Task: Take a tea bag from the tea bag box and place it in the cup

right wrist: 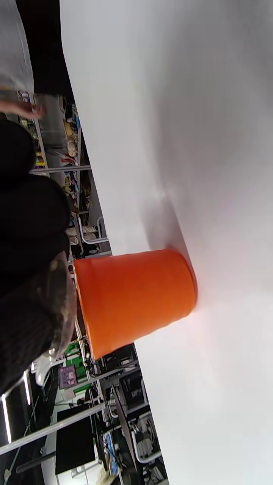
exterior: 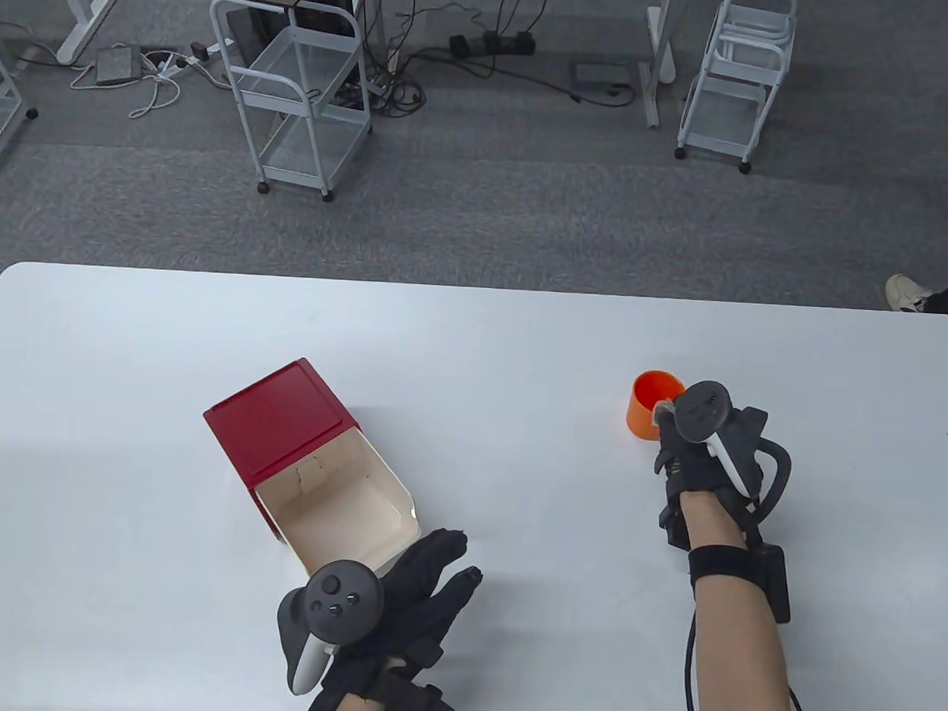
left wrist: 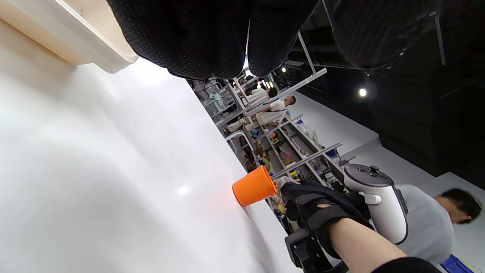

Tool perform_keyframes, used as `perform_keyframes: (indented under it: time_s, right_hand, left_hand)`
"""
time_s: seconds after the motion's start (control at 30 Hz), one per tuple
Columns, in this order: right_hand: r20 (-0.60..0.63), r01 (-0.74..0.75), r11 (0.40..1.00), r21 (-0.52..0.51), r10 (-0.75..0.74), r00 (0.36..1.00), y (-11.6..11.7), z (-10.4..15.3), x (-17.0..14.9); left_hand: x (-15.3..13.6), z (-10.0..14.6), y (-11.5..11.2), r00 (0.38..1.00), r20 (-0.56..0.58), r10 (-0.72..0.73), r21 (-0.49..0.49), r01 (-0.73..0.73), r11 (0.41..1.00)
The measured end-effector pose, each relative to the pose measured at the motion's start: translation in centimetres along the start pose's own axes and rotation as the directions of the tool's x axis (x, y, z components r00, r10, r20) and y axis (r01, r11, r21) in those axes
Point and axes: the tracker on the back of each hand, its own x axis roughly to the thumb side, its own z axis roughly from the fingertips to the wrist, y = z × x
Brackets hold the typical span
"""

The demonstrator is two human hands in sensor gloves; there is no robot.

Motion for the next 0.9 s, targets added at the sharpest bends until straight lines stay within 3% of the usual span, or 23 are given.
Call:
perform_keyframes:
  time_s: [0.33, 0.6, 0.9]
  right_hand:
    - [-0.107, -0.034, 0.999, 0.038, 0.038, 0.994, 0.9, -1.8, 1.9]
    - [-0.115, -0.016, 0.998, 0.057, 0.023, 0.993, 0.5, -1.9, 1.7]
    - [0.041, 0.022, 0.999, -0.026, -0.021, 0.999, -2.1, 0.3, 0.5]
  left_hand:
    - [-0.1, 0.0, 0.0, 1.000, -0.008, -0.002, 0.001, 0.002, 1.000]
    - [-0.1, 0.0, 0.1, 1.000, -0.008, 0.000, 0.002, 0.000, 1.000]
    - [-0.2, 0.0, 0.1, 1.000, -0.012, 0.004, -0.001, -0.004, 1.000]
